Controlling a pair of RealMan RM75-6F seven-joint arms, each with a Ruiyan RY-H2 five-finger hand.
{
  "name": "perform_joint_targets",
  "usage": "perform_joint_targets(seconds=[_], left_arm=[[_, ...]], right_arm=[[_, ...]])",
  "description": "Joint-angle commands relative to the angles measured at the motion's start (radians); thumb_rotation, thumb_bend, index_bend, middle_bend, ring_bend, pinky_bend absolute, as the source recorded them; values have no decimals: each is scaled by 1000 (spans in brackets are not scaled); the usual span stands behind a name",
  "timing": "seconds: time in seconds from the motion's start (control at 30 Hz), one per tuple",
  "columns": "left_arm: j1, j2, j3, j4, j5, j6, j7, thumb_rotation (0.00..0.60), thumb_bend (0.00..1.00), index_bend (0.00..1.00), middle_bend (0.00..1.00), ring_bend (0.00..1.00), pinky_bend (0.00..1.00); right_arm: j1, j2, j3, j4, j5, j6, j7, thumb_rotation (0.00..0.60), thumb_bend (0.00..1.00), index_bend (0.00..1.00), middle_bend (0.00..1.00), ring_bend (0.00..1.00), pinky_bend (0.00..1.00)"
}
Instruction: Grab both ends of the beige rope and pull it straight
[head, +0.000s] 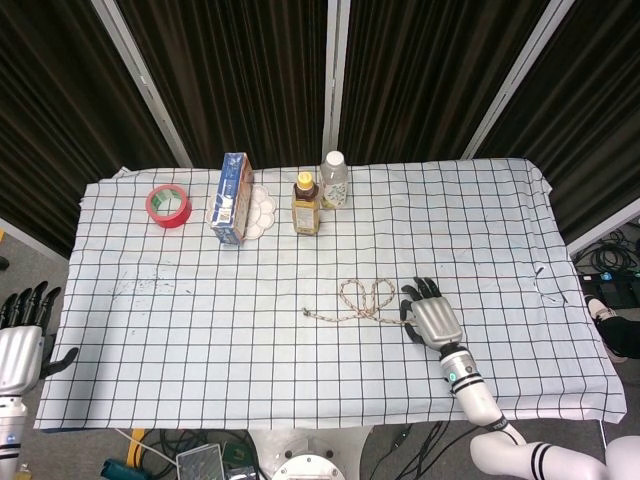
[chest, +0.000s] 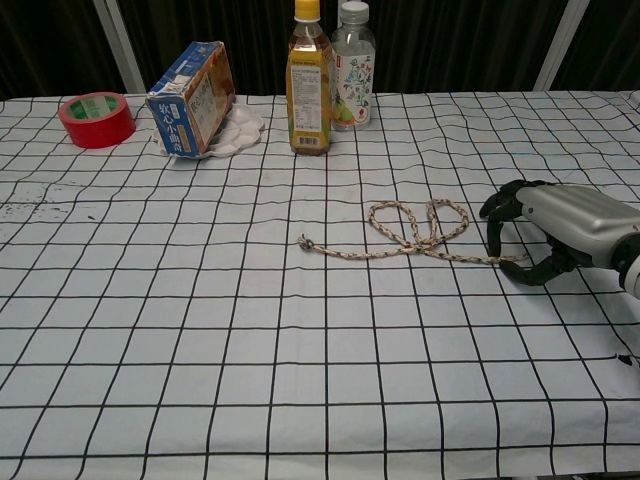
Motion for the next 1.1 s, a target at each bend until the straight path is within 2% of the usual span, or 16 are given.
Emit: perform_joint_targets(seconds=[0.03,0.33,0.53,0.7,0.8,0.97,1.1], left_arm=[[0,-1,0,1,-1,-1,-1,600,147,94,21,0,0],[-17,5,-1,7,13,-17,4,600,147,93,21,0,0],[-104,35,-15,-7,95,-92,-45,600,143,95,21,0,0],[-252,44,-55,-34,153,-239,-162,600,136,232,30,0,0],[-350,4,-86,-19,152,-342,-219,600,139,330,101,14,0],[-487,-84,-112,8,104,-518,-257,600,156,384,123,17,0],[-574,-170,-116,56,59,-629,-227,600,157,384,123,17,0]], right_arm=[[1,-1,0,2,2,-1,-1,600,368,548,184,0,0],[4,-5,1,5,9,1,-3,600,435,591,203,0,0],[8,26,13,-41,10,15,-17,600,477,614,214,0,0],[21,71,31,-113,23,20,-63,600,480,617,215,0,0],[29,89,41,-145,47,18,-101,600,480,617,213,0,0],[40,103,53,-180,83,17,-140,600,482,617,210,0,0],[50,109,60,-193,105,19,-161,600,487,617,209,0,0]])
